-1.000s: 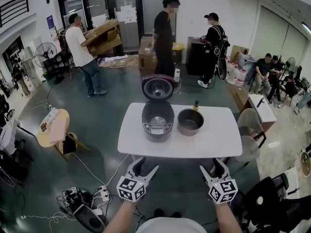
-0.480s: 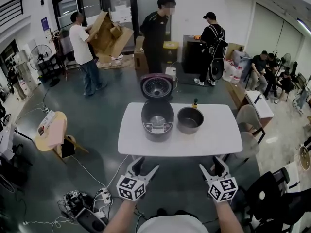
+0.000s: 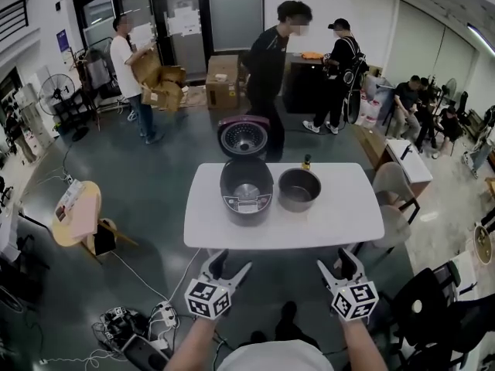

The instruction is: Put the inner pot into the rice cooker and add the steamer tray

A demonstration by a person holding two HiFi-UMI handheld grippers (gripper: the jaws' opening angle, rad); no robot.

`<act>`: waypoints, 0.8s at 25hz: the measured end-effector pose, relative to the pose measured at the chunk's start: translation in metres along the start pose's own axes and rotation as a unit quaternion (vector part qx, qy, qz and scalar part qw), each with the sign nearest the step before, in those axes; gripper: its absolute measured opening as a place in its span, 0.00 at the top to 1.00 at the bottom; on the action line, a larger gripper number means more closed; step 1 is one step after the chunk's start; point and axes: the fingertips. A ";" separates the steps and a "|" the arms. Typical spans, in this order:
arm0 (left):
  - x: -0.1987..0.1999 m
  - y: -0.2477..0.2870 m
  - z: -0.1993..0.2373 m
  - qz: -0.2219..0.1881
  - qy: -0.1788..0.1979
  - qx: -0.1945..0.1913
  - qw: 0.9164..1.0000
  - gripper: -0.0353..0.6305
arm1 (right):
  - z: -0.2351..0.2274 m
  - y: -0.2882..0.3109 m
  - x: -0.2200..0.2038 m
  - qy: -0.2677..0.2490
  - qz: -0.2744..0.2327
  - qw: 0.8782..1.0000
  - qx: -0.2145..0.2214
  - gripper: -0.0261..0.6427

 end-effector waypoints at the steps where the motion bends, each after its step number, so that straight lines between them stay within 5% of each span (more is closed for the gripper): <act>1: -0.001 0.003 0.002 0.001 -0.001 0.001 1.000 0.45 | -0.003 0.003 -0.001 0.001 0.001 1.000 -0.001 0.49; 20: -0.016 0.151 0.033 0.025 -0.004 0.030 0.999 0.45 | -0.125 0.120 -0.023 0.022 0.031 0.999 0.014 0.49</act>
Point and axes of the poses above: the fingertips, and each gripper's own axes: y forward along the fingers, z to its left, x out of its top, and after that the axes turned 12 degrees about -z, right-handed
